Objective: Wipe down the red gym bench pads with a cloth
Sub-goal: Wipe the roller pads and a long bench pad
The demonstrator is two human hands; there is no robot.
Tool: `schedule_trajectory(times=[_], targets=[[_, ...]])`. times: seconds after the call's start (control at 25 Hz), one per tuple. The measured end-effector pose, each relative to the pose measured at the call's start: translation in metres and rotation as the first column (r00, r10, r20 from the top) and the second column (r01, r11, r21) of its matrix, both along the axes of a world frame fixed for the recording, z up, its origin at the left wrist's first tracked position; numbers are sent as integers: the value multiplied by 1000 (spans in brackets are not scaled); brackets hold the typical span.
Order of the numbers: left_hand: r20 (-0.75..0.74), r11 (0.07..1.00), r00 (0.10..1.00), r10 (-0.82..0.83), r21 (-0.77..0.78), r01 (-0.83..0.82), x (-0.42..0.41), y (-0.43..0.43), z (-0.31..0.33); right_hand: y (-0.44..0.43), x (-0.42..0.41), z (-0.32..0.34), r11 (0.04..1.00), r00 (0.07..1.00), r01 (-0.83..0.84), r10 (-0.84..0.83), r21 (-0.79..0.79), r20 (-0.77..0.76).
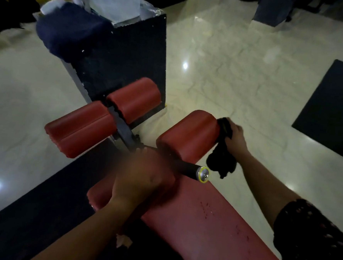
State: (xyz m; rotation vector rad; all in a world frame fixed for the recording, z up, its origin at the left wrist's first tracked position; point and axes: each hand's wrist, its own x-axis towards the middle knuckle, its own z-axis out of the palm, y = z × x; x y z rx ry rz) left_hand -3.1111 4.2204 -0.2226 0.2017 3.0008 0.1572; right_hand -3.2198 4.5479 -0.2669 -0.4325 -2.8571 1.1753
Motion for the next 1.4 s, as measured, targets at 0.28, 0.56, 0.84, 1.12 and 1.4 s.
schedule_trajectory(times=[0.28, 0.56, 0.84, 1.12, 1.4], targets=[[-1, 999, 1000, 1, -38, -1, 3, 2, 2, -107, 99, -31, 926, 957, 211, -261, -314, -124], [47, 996, 996, -80, 49, 78, -2, -10, 0, -116, 171, -83, 967, 952, -35, -44, -251, -304], [-132, 965, 958, -253, 31, 259, 36, -49, 11, -36, 46, -37, 667, 902, 296, -430, -684, -29], [-114, 928, 921, -373, -41, 371, 36, -54, -4, -129, 125, -61, 129, 893, 327, -366, -936, 262], [-196, 920, 899, -393, -86, 383, 54, -55, 0, -123, 175, -13, 580, 970, 239, -174, -779, 168]])
